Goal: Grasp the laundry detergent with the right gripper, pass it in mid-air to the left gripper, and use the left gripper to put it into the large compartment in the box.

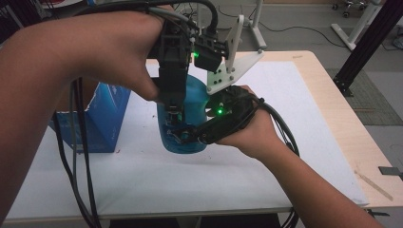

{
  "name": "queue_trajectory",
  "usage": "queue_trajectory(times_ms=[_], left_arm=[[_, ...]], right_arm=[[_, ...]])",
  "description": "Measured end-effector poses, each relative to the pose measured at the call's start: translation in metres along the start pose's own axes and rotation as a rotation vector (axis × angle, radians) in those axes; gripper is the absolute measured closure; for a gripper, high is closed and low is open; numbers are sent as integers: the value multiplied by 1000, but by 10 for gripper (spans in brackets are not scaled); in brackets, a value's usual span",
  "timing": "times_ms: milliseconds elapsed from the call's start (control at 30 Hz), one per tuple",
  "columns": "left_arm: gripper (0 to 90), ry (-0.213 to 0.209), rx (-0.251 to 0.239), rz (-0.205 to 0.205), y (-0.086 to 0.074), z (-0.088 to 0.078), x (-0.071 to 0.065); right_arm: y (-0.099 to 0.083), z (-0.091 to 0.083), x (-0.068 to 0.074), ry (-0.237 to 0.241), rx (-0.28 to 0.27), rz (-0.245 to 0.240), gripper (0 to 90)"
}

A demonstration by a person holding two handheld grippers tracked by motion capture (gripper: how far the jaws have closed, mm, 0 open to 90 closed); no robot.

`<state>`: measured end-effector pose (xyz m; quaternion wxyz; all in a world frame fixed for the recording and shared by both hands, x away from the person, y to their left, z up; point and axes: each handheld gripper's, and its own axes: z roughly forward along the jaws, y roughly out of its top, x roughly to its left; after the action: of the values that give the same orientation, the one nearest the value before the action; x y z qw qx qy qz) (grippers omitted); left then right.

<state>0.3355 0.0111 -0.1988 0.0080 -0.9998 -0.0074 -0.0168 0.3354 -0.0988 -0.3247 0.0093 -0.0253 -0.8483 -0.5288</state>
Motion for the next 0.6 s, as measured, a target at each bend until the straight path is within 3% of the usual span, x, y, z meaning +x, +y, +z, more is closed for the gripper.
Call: queue_trajectory(times_ms=[133,200,433,600], left_arm=[[324,3,-4,1,0,0,1],[381,0,-10,14,0,-1,0],[387,19,-11,34,-1,1,-2],[390,9,-33,10,-3,-1,-2]], right_arm=[[0,0,0,-1,-3,-3,458],[0,0,-1,-2,-3,1,459],[-1,1,0,-16,10,-12,458],[0,-1,-1,-11,-3,-12,451]])
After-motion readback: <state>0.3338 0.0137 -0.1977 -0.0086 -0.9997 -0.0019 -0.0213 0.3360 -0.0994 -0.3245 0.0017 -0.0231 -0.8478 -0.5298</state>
